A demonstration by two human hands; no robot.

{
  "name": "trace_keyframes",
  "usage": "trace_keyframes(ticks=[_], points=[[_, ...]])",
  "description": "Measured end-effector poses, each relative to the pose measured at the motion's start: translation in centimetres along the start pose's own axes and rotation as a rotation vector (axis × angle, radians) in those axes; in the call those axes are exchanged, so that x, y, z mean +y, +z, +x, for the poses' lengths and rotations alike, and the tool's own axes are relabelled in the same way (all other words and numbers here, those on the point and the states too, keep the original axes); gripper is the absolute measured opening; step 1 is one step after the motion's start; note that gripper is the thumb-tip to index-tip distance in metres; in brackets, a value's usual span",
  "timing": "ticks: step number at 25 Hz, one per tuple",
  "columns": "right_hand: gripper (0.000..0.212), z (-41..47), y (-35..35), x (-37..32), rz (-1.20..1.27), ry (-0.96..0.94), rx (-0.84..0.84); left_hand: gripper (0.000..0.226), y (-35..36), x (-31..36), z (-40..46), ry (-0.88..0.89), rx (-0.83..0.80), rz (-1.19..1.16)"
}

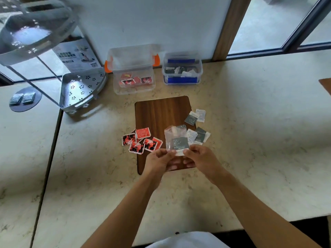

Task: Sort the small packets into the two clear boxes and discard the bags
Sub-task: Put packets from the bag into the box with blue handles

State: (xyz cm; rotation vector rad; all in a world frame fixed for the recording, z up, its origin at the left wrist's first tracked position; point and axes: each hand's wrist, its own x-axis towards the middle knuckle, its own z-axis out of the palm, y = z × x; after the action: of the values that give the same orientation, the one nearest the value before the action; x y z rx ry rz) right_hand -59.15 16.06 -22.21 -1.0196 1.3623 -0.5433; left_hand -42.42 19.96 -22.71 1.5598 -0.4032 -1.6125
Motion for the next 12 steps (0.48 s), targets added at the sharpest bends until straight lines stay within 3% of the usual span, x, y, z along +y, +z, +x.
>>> trace_keyframes(ticks=[8,12], points=[[0.015,12.4,-4.8,-9.7,-0.045,-0.168,0.085,0.024,5.9,11.7,11.2,0.122,0.006,0.102],[0.013,18.8,-6.2,-13.9,0.063,-0.195,0.09,0.019,8.1,16.9,16.9,0.133,0.023,0.084]])
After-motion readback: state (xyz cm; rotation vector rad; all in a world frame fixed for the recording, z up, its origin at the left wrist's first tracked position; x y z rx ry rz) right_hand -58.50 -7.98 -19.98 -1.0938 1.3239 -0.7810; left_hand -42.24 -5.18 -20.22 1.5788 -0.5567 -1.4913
